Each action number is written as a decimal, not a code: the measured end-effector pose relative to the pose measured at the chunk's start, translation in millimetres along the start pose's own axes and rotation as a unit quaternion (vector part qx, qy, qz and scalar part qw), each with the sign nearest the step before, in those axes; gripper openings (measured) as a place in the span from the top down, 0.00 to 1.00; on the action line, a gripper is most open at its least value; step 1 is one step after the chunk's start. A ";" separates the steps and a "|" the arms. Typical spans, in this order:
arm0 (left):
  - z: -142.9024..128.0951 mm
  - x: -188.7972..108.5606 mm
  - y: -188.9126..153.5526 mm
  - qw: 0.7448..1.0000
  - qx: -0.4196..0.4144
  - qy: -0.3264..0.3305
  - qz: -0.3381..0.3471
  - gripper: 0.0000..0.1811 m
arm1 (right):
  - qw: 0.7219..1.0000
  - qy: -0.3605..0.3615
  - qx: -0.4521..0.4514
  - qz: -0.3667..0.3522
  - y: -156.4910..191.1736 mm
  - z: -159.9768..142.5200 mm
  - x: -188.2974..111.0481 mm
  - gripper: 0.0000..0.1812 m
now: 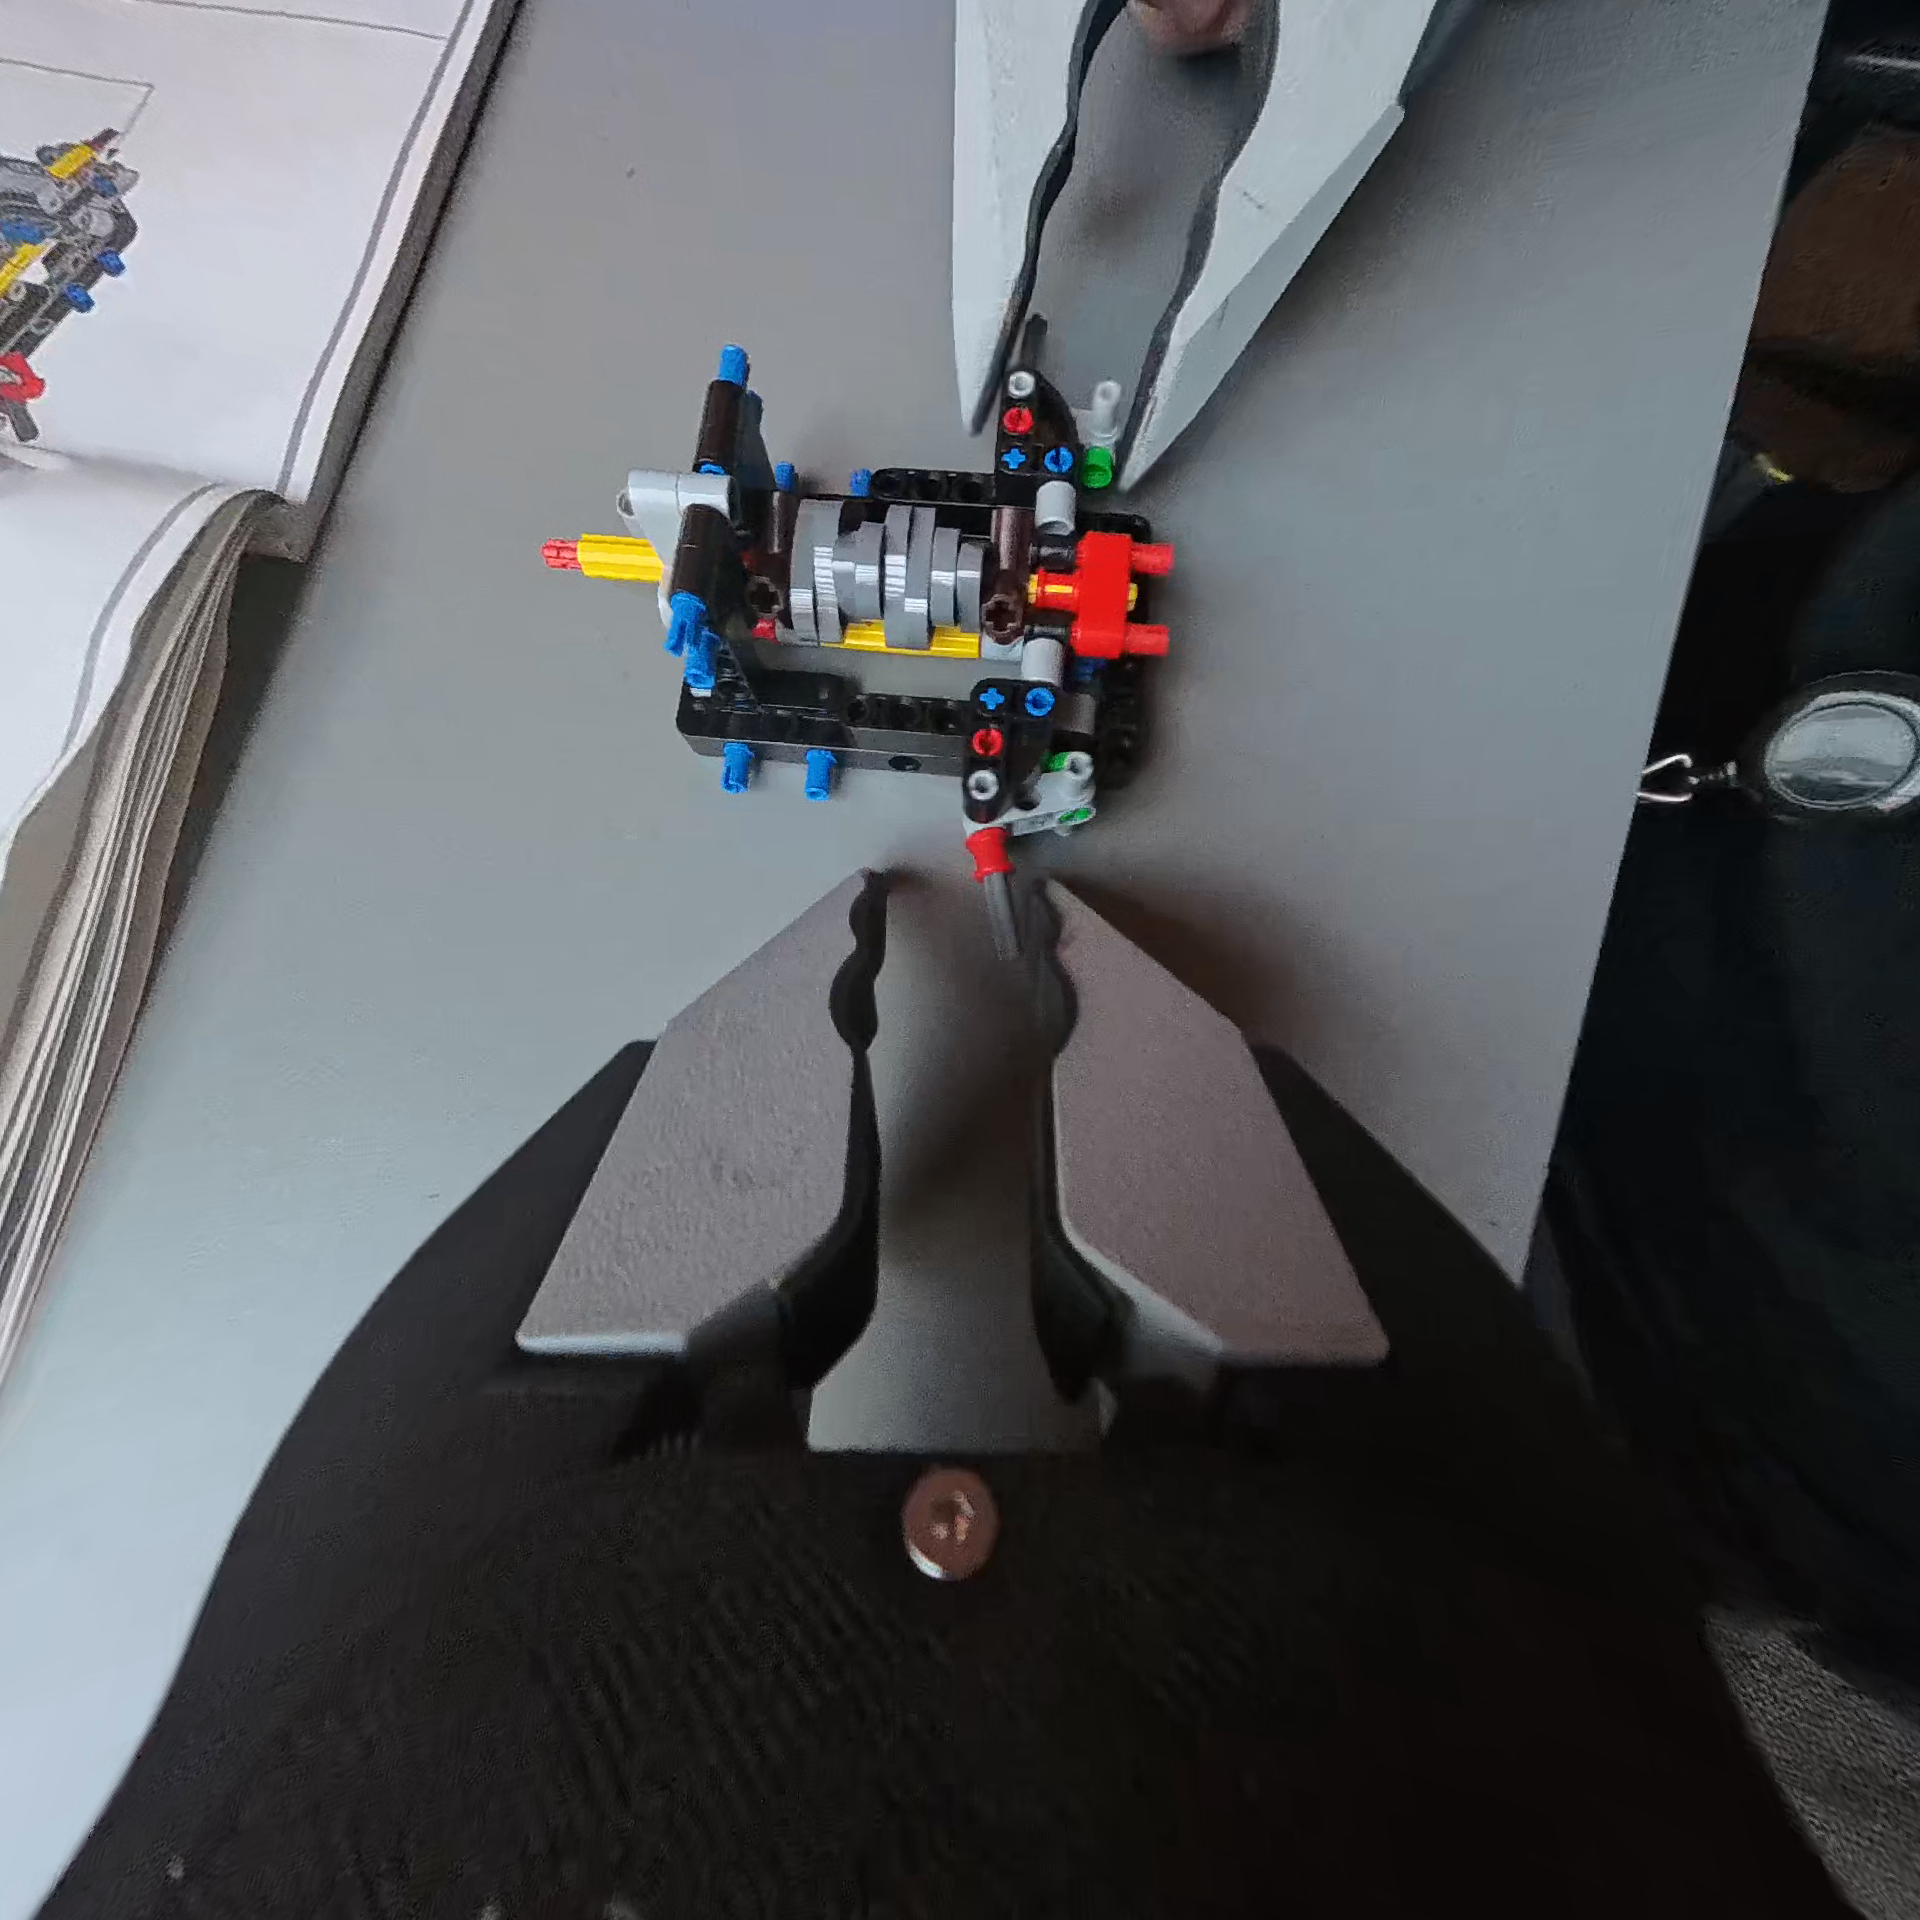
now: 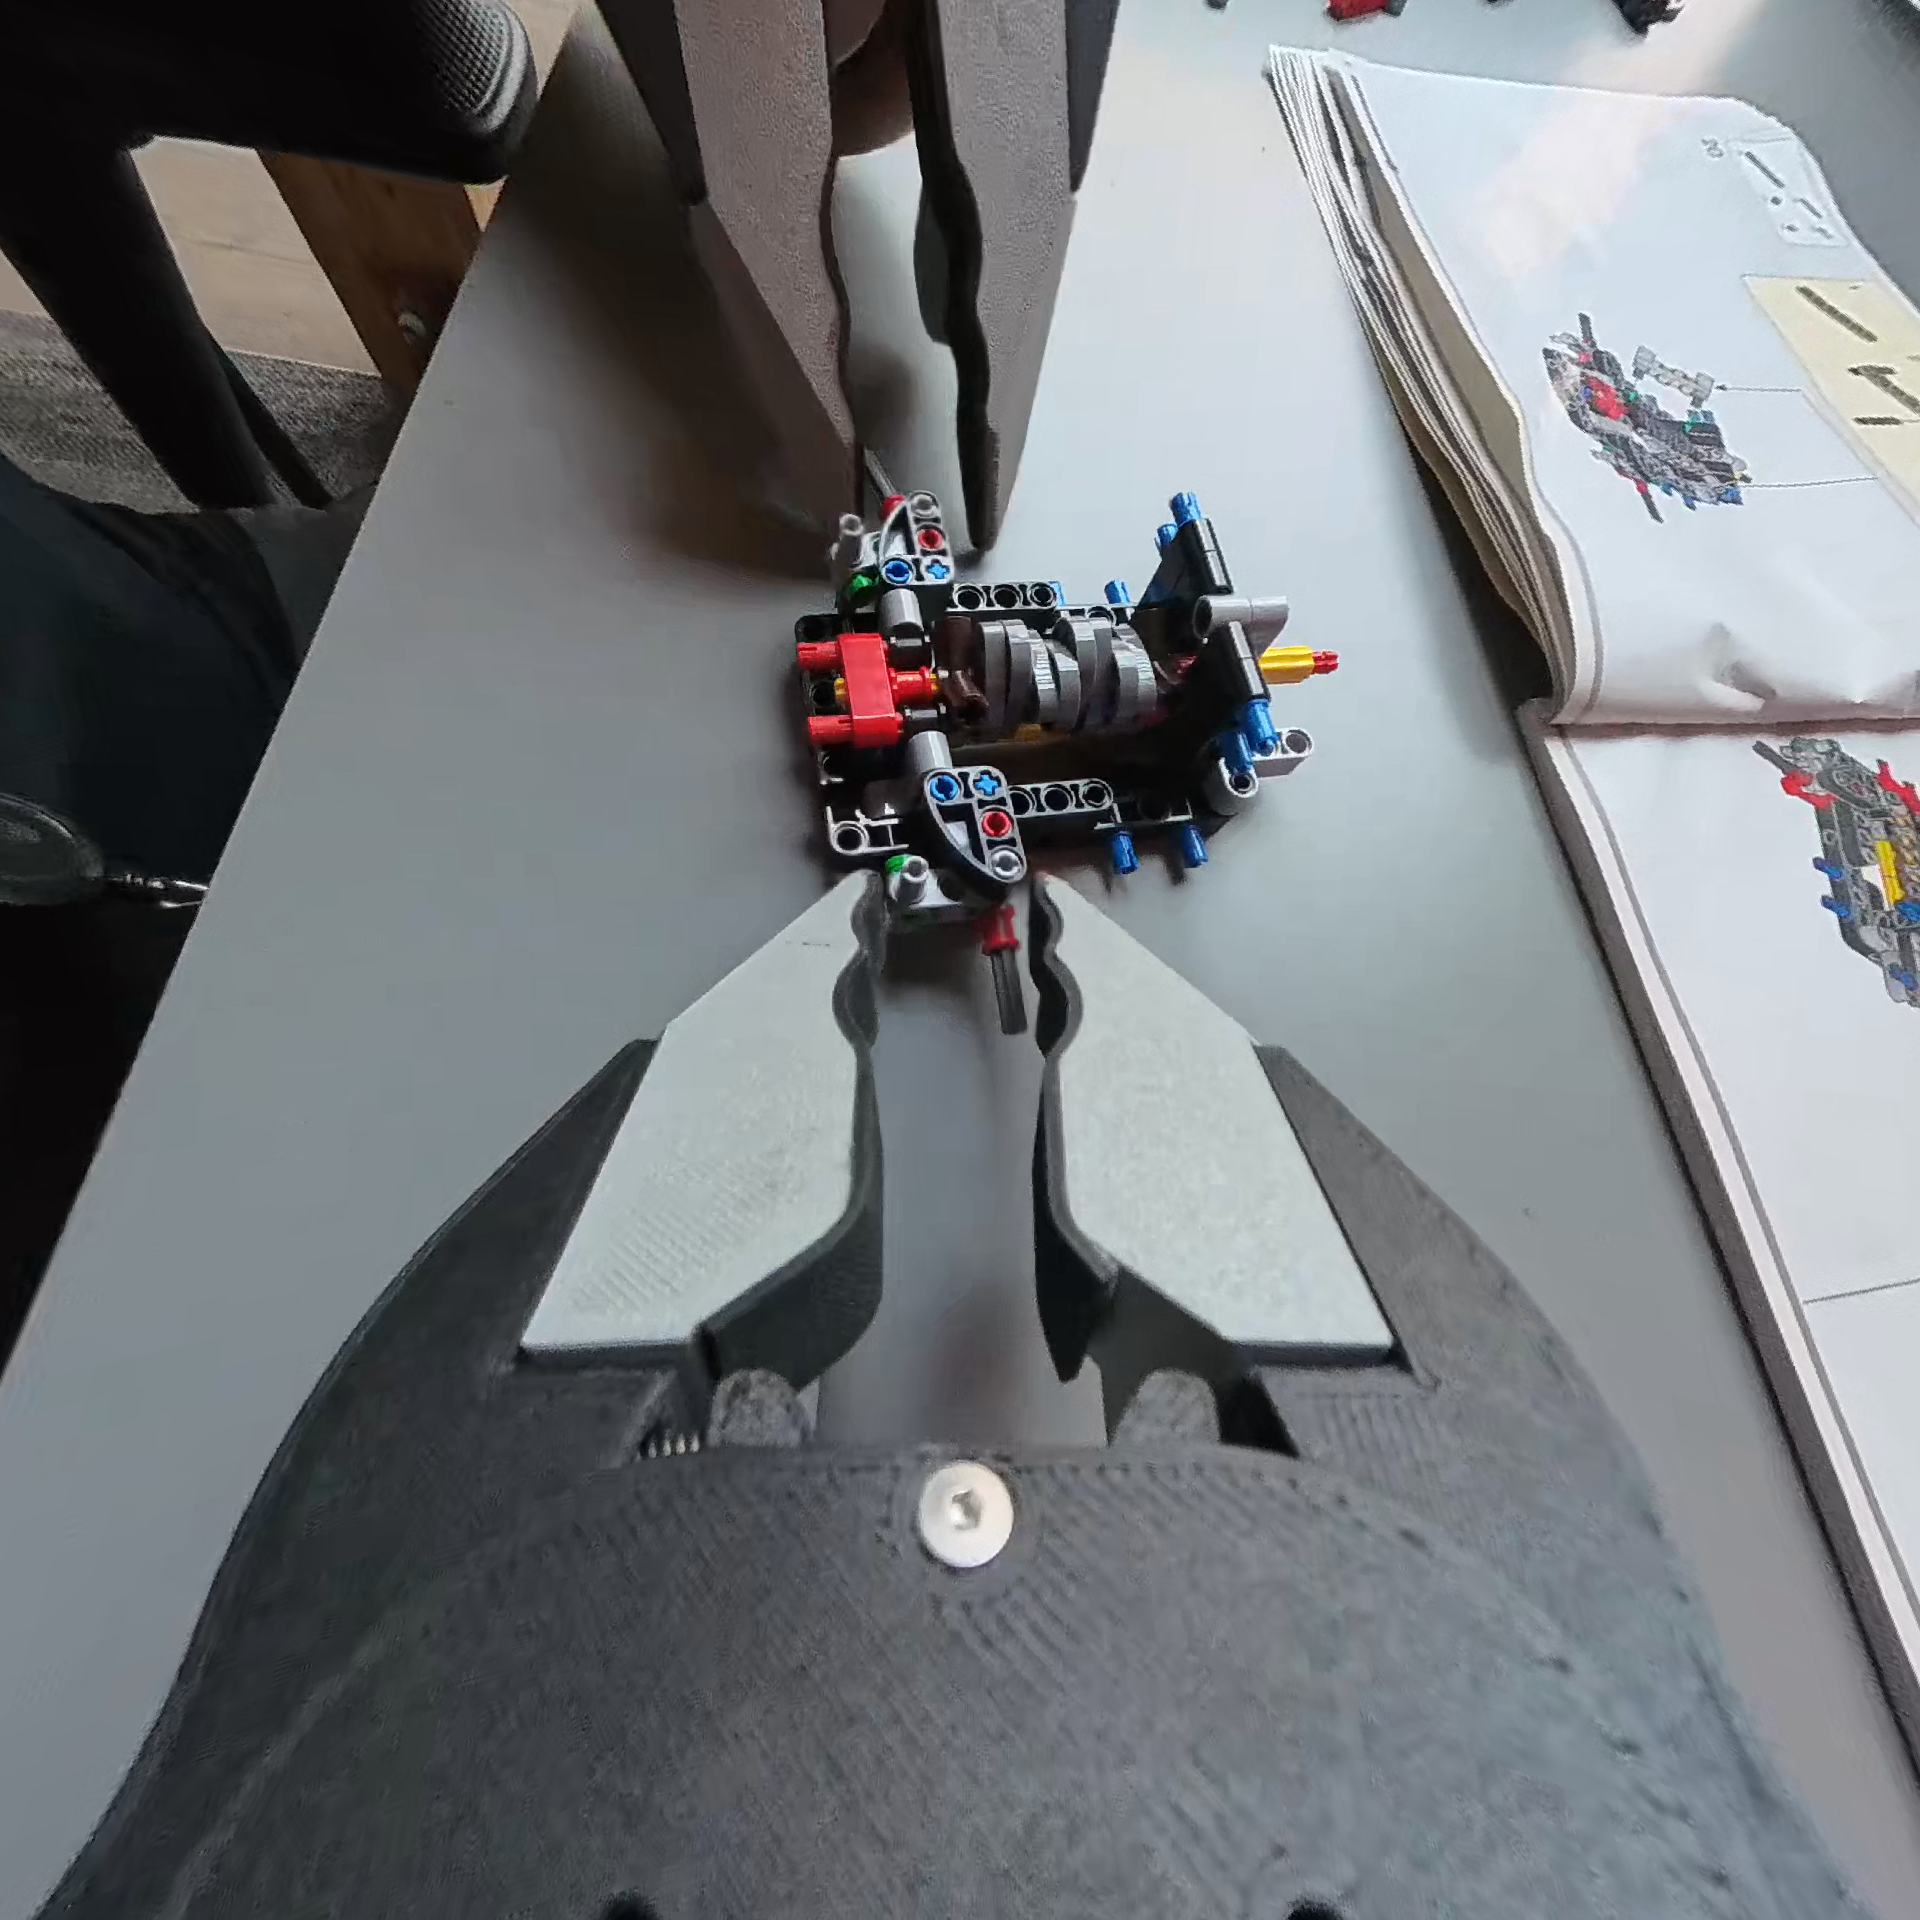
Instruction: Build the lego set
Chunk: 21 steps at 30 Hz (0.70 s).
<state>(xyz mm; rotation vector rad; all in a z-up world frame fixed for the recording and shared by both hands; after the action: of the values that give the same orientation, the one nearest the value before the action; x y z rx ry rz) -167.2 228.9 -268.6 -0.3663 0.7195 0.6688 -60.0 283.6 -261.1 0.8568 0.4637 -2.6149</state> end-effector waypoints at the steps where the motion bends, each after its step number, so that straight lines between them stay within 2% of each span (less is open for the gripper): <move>1: 0.1 -0.2 0.5 1.000 -0.006 0.000 -0.005 0.87 | 1.000 0.004 0.001 -0.001 -0.5 -1.7 -0.2 0.86; 6: -2.2 -2.4 3.4 1.000 0.002 -0.001 0.000 0.90 | 1.000 0.015 0.001 0.000 -2.2 -7.9 -2.8 0.88; 10: -3.8 -3.5 2.1 0.999 0.029 0.000 -0.015 0.99 | 1.000 0.024 0.004 -0.010 -6.7 -11.3 -3.3 0.97; 15: -5.8 -5.2 -3.0 0.994 0.060 0.010 -0.087 0.97 | 1.000 0.027 0.003 -0.006 -6.0 -12.0 -2.6 0.99; 21: -5.0 -5.7 0.1 0.987 0.087 0.032 -0.129 0.97 | 1.000 0.028 0.008 -0.002 -6.3 -12.5 -2.4 0.99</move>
<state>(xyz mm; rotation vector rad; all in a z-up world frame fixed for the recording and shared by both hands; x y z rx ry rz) -172.9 223.9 -268.1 -0.3148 0.7707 0.3485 -54.6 294.9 -268.0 0.9365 0.4594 -2.6072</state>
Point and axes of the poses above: each gripper's, where its closed fingertips meet, x out along the fingers, z out of its top, y = z × x across the jaws, the point moved 3 cm from there along -x, back along the fingers, and after that the axes turned 5 degrees about -x, right-handed, at the moved point
